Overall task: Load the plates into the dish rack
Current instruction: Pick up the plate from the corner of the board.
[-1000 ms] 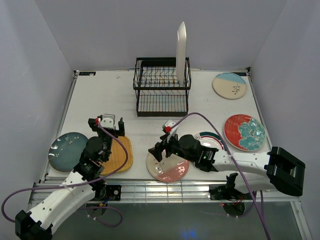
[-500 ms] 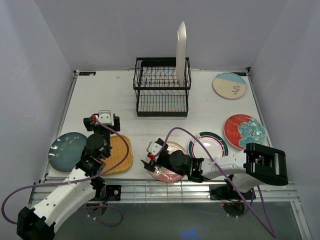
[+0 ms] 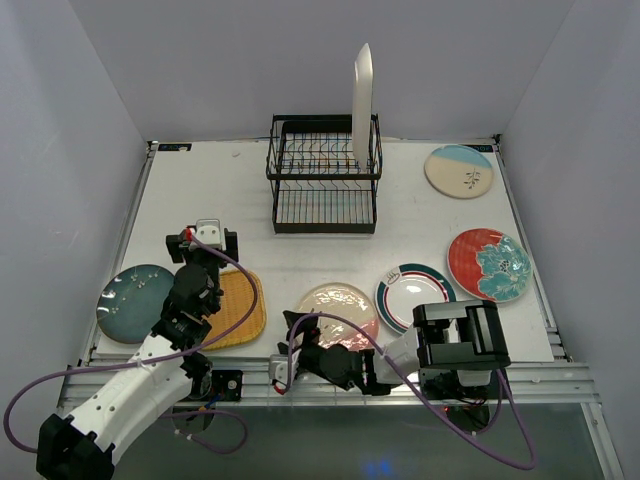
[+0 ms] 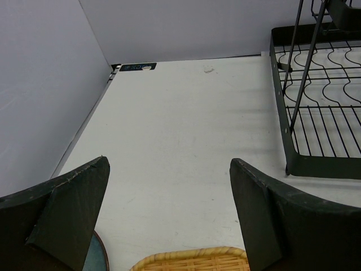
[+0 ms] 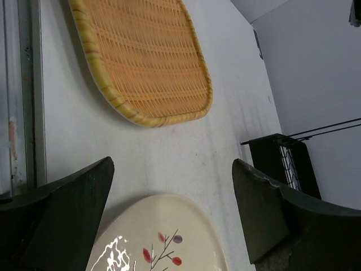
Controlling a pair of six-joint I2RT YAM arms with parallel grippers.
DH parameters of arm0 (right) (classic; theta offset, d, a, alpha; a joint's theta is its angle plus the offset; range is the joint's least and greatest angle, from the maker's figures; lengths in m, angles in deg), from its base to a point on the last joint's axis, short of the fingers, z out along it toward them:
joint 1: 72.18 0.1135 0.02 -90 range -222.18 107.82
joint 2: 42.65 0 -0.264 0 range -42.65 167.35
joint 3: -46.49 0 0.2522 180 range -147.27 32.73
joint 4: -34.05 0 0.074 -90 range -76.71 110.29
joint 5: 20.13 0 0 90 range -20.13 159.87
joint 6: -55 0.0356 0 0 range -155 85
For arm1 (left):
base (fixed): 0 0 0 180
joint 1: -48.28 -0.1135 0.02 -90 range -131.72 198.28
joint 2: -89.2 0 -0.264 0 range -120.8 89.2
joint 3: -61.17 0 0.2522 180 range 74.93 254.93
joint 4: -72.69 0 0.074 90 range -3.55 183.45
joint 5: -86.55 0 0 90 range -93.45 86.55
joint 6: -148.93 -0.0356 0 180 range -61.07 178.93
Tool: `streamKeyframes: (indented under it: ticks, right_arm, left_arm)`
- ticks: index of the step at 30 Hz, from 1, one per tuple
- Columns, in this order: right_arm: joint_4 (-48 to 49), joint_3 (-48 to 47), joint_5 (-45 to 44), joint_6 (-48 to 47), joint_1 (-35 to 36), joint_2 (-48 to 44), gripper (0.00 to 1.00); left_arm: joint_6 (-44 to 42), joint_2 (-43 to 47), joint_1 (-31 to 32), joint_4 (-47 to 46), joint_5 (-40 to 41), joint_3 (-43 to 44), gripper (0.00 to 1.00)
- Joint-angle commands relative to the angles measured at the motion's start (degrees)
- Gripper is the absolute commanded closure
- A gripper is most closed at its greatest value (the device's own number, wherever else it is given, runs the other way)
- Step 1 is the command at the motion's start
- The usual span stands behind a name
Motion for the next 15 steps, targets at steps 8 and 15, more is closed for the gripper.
streamKeyframes:
  ticks: [8, 15]
  right_arm:
    - [-7.7, -12.5, -0.5, -6.9, 1.4, 6.6, 0.10]
    - [-7.7, -14.0, 1.1, -8.7, 2.1, 9.1, 0.10]
  left_arm:
    - [1.9, -0.4, -1.9, 2.3, -2.6, 2.2, 0.02]
    - [4.1, -4.0, -5.8, 4.3, -4.6, 3.8, 0.02]
